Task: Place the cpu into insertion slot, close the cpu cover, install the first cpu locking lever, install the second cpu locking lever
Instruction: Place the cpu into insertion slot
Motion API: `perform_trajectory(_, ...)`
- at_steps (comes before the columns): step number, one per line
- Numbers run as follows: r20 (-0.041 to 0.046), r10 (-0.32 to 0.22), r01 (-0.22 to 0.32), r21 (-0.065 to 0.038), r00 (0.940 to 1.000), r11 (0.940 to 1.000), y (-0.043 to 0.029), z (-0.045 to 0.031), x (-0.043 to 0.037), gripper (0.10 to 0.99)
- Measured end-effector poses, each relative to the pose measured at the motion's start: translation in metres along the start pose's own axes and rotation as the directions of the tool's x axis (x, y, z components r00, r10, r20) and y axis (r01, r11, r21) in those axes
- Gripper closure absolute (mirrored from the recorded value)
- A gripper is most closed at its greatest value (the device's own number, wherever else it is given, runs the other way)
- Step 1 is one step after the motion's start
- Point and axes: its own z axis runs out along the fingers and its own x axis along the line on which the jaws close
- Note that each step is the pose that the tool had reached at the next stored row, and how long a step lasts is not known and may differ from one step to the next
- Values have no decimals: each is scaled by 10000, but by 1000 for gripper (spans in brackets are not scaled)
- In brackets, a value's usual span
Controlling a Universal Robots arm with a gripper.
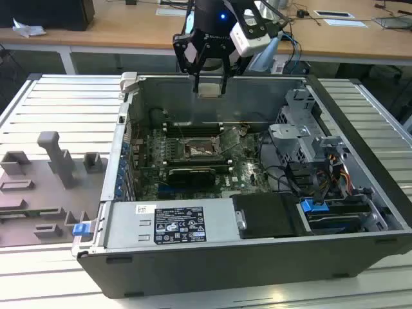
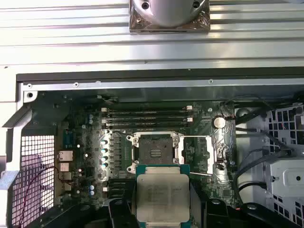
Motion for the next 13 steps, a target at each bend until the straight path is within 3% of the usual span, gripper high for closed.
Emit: perform_trajectory(13, 18, 206, -206, -4, 9998, 9998, -1, 12, 12, 545)
